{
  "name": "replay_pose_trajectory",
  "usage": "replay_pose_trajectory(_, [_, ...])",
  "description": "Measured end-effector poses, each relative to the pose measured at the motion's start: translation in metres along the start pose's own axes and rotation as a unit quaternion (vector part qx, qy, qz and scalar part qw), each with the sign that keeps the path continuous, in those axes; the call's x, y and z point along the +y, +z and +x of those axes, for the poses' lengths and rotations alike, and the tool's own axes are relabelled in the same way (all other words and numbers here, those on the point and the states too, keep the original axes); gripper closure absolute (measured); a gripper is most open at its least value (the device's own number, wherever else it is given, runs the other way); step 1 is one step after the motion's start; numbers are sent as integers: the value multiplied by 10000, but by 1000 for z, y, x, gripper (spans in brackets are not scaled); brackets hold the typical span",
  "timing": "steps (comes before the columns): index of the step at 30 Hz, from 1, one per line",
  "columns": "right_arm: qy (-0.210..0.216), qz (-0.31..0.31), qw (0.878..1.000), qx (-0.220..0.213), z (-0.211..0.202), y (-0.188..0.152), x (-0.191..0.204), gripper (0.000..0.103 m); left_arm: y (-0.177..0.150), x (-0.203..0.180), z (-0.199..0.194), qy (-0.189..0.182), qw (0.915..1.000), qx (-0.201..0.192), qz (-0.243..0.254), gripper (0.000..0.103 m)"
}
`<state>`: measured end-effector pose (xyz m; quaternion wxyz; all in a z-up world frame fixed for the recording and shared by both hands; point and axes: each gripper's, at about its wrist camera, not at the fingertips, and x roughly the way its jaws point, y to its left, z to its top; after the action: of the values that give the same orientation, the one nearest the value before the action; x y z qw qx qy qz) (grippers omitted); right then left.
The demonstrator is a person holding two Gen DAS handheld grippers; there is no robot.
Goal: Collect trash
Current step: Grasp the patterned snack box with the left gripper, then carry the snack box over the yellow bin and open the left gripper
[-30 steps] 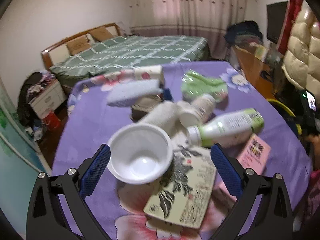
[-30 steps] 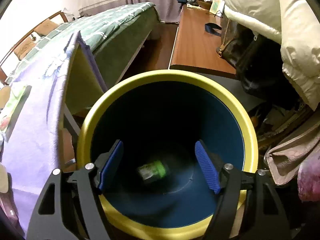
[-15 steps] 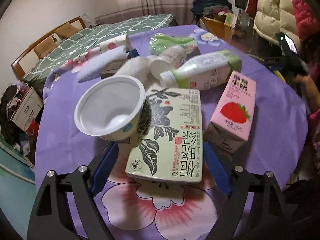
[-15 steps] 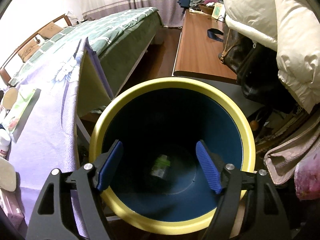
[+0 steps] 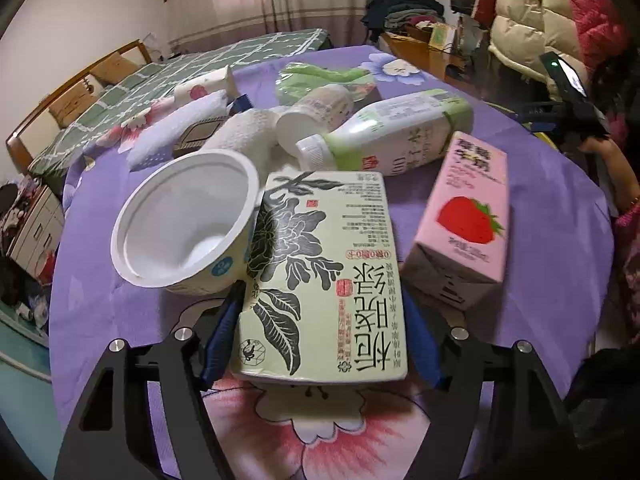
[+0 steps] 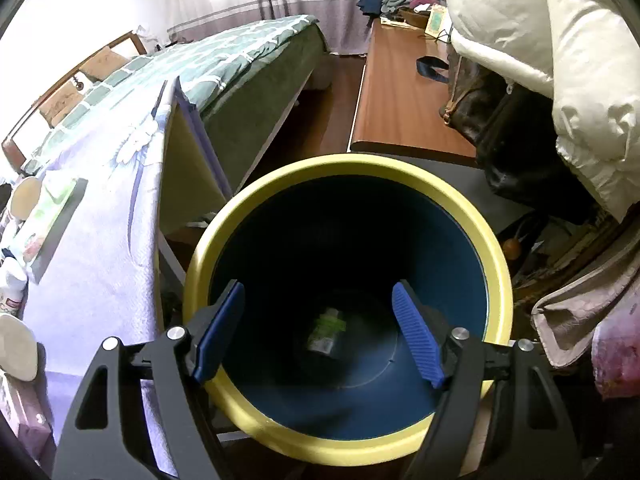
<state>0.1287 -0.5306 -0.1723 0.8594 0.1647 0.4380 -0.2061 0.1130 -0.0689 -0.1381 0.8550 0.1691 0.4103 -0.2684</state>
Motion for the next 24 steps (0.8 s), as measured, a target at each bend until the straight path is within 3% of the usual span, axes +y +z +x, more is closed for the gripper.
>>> replay_pose_trajectory(7, [74,66,9999,-88,-7,0,-3,31,2,-13,-32,-36,9995,-212,236,32])
replay_pose_trajectory(13, [176,109,9997,-139,-12,-1,-7,31,15,-13,-71,100,9978,-647,113,32])
replay_pose_trajectory(19, [255,123,9993,-244,-22,-1,-12,31,48,-17,-85,-59,9958,-911,-21,32])
replay_pose_trajectory(24, [289,175,9985,-427,-38,-4,-23,31,87,-33,-68,-267,9955,-906,-13,32])
